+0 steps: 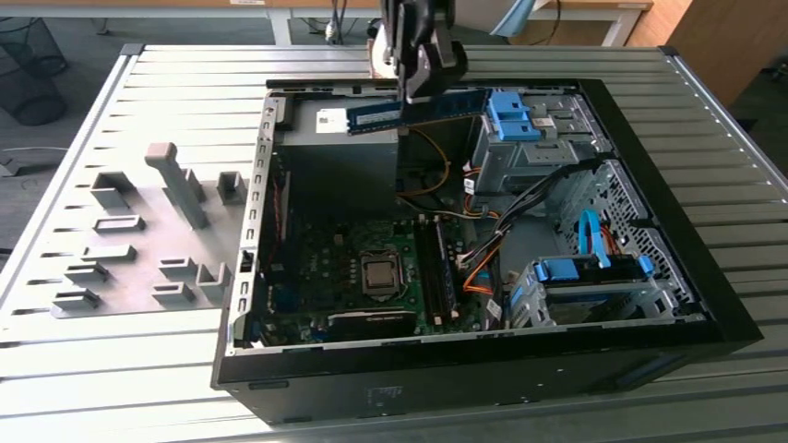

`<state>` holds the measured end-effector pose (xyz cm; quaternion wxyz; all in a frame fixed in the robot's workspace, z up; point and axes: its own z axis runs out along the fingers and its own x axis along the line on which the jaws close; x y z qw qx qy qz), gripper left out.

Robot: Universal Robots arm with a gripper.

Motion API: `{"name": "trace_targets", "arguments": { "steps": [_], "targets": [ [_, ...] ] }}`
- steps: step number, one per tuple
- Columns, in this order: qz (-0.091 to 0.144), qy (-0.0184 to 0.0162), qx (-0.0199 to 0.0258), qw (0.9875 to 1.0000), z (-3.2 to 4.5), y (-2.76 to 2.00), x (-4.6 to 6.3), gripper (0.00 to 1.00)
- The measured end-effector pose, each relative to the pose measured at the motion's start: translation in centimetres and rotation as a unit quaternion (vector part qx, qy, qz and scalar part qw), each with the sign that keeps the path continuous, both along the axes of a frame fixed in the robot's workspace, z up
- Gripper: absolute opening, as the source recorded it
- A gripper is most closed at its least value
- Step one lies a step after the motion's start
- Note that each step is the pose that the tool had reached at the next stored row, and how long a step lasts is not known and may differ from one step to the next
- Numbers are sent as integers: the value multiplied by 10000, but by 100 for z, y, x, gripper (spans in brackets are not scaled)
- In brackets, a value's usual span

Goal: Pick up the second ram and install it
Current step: 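Insert the second ram into the second slot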

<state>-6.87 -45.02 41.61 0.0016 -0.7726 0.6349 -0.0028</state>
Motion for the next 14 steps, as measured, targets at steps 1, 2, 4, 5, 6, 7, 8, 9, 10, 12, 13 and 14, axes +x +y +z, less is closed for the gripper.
{"name": "trace_targets", "arguments": {
  "steps": [1,2,4,5,6,7,8,9,10,12,13,14],
  "targets": [
    [89,0,0,10000,-1,0,0,14],
    [183,0,0,9998,-2,0,0,14],
    [359,0,0,9994,-4,0,0,14],
    [446,0,0,9990,-5,0,0,14],
    [532,0,0,9986,-6,0,0,14],
    [615,0,0,9981,-7,0,0,14],
    [705,0,0,9975,-8,0,0,14],
    [789,0,0,9969,-9,0,0,14],
    [873,0,0,9962,-10,0,0,14],
    [1039,0,0,9946,-12,0,0,14],
    [1118,0,0,9937,-13,0,0,14],
    [1207,0,0,9927,-14,0,0,14]
  ]
}}
